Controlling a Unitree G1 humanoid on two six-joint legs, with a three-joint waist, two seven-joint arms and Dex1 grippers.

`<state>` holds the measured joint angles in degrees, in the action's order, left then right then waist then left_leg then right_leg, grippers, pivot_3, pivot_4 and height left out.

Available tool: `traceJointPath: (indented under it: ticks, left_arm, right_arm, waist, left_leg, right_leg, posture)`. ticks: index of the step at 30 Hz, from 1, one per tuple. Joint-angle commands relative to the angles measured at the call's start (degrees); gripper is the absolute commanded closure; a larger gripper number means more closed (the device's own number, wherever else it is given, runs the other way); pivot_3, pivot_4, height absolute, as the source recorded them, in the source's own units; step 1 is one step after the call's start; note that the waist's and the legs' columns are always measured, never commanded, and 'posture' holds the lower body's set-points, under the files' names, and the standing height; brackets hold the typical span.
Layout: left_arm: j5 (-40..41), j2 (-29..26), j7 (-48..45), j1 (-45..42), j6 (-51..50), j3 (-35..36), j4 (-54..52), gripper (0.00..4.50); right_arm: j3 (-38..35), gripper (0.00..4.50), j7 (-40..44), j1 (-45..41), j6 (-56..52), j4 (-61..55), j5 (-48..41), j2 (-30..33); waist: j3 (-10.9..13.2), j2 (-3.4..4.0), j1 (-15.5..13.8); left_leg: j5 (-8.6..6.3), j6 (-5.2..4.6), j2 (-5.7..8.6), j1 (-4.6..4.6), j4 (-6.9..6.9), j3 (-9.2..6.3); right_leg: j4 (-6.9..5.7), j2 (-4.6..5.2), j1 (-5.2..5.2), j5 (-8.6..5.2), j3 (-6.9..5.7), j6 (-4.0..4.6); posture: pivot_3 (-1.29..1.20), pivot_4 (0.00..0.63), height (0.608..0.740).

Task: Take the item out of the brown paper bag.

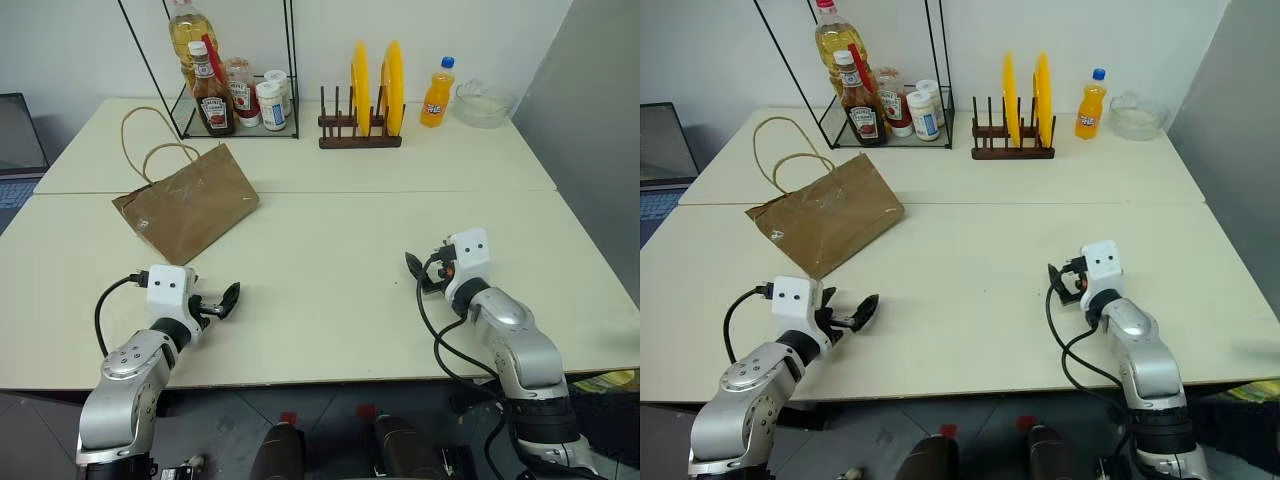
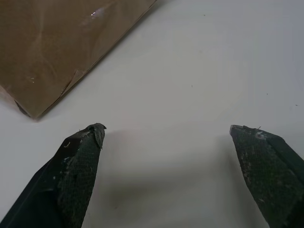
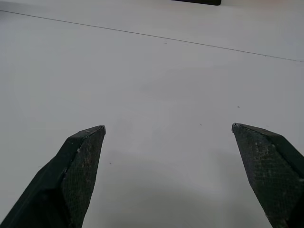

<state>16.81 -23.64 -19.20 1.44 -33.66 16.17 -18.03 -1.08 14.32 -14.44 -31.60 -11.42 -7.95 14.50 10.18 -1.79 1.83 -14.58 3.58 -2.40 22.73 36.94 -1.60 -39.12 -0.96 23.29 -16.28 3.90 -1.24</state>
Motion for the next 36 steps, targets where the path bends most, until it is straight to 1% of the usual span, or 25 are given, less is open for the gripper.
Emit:
traceJointPath:
  ticks: [1, 6, 10, 13, 16, 19, 22, 25, 28, 30, 33, 35, 36]
  left_arm:
    - [0.33, -0.97, -0.06, 0.02, 0.89, 1.18, -2.71, 0.02]
    - [0.60, -0.53, 0.32, -1.54, 0.60, 0.89, -2.01, 0.02]
    - [4.29, -2.41, -1.59, -3.34, -2.22, 3.59, -4.48, 0.02]
    - [6.13, -6.11, -3.10, -4.36, -3.31, 7.24, -4.19, 0.02]
    - [7.80, -10.04, -4.16, -5.36, -4.38, 10.90, -4.04, 0.02]
    - [11.12, -15.69, -6.73, -7.76, -7.04, 15.01, -3.84, 0.02]
    - [13.99, -20.18, -7.88, -11.01, -10.00, 18.13, -2.62, 0.02]
    - [14.10, -25.13, -10.39, -11.81, -11.13, 19.47, -0.16, 0.02]
    - [12.90, -29.90, -13.65, -13.75, -9.16, 19.40, 6.50, 0.02]
    - [11.81, -33.14, -16.93, -16.18, -7.06, 17.46, 13.24, 0.02]
    - [9.25, -36.75, -22.56, -22.19, -2.08, 12.48, 26.41, 0.02]
    - [6.40, -38.53, -26.64, -27.16, 2.88, 8.36, 36.17, 0.02]
    - [4.69, -39.07, -29.04, -30.98, 5.52, 5.66, 42.05, 0.02]
  right_arm:
    - [-0.55, 0.00, -0.32, -1.62, 0.74, -1.94, -0.59, -0.57]
    - [-0.29, 0.00, 0.64, -1.72, 1.42, -1.48, -0.31, -0.02]
    - [-1.00, 0.00, 3.89, -5.91, 0.22, -1.20, -2.08, 2.01]
    - [0.71, 0.00, 9.99, -10.26, 1.72, 2.04, -2.58, 5.49]
    - [1.70, 0.00, 14.69, -16.00, 1.81, 5.73, -4.58, 6.30]
    - [2.29, 0.00, 20.81, -22.42, 1.48, 9.04, -8.09, 5.52]
    - [2.78, 0.00, 26.20, -26.98, 1.31, 12.13, -11.60, 4.08]
    - [3.01, 0.00, 31.36, -30.49, -1.34, 12.27, -16.65, 2.34]
    - [3.47, 0.00, 35.67, -33.05, -6.53, 9.61, -22.34, 1.73]
    - [3.93, 0.00, 37.88, -34.13, -9.74, 7.56, -25.68, 1.77]
    - [3.75, 0.00, 38.11, -35.43, -13.49, 5.59, -29.24, 1.29]
    - [4.34, 0.00, 37.87, -35.40, -14.00, 4.85, -29.46, 1.34]
    - [4.73, 0.00, 37.72, -35.03, -13.83, 4.46, -29.13, 1.51]
  waist:
    - [0.00, 0.00, 0.00]
    - [0.00, 0.00, -0.01]
    - [0.00, 0.00, 0.00]
    - [0.00, 0.00, 0.14]
    - [0.01, 0.01, 0.28]
    - [0.03, 0.02, 0.24]
    - [0.04, 0.02, 0.20]
    - [0.04, 0.03, 0.17]
    - [0.07, 0.08, 0.13]
    - [0.08, 0.08, 0.06]
    - [0.09, 0.10, -0.07]
    - [0.08, 0.09, -0.18]
    - [0.08, 0.09, -0.18]
  left_leg:
    - [0.00, 0.00, 0.00, 0.00, 0.00, 0.00]
    - [0.00, 0.00, 0.01, 0.00, 0.00, -0.01]
    - [0.00, 0.00, 0.01, 0.00, 0.02, 0.01]
    - [0.00, 0.00, -0.01, -0.02, 0.00, 0.02]
    - [0.00, 0.00, -0.09, -0.05, -0.03, 0.02]
    - [0.00, 0.00, -0.11, -0.02, -0.03, 0.00]
    - [0.00, 0.00, -0.09, 0.02, -0.01, -0.04]
    - [0.00, 0.00, -0.10, 0.03, -0.03, -0.04]
    - [0.00, 0.00, -0.13, 0.04, -0.04, -0.04]
    - [0.00, -0.01, -0.12, 0.08, -0.03, -0.09]
    - [0.00, -0.01, -0.06, 0.08, -0.02, -0.15]
    - [0.00, -0.01, -0.05, 0.08, -0.02, -0.15]
    - [0.00, -0.01, -0.06, 0.09, -0.02, -0.15]
  right_leg:
    - [0.00, 0.00, 0.00, 0.00, 0.00, 0.00]
    - [0.00, 0.00, 0.00, 0.00, -0.01, 0.00]
    - [-0.01, 0.00, 0.00, 0.01, -0.04, -0.01]
    - [-0.01, -0.02, 0.00, 0.01, -0.11, -0.02]
    - [0.01, -0.10, 0.01, 0.02, -0.15, 0.01]
    - [-0.02, -0.10, 0.04, 0.02, -0.15, 0.02]
    - [0.00, -0.10, 0.05, 0.02, -0.25, 0.02]
    - [0.01, -0.03, 0.05, 0.03, -0.30, 0.02]
    - [-0.01, 0.01, 0.07, 0.03, -0.34, 0.03]
    - [-0.04, 0.01, 0.11, 0.03, -0.42, 0.03]
    - [-0.07, -0.02, 0.12, 0.03, -0.54, 0.05]
    - [-0.07, -0.03, 0.12, 0.02, -0.57, 0.06]
    - [-0.06, -0.03, 0.12, 0.02, -0.60, 0.07]
  posture:
    - [0.00, 0.150, 0.740]
    - [0.00, 0.150, 0.740]
    - [0.00, 0.150, 0.740]
    - [0.00, 0.150, 0.740]
    - [0.00, 0.150, 0.740]
    - [0.00, 0.150, 0.740]
    - [0.00, 0.150, 0.740]
    - [0.00, 0.150, 0.740]
    - [0.00, 0.150, 0.740]
    - [0.00, 0.150, 0.740]
    - [0.00, 0.150, 0.740]
    - [0.00, 0.150, 0.740]
    - [0.00, 0.150, 0.740]
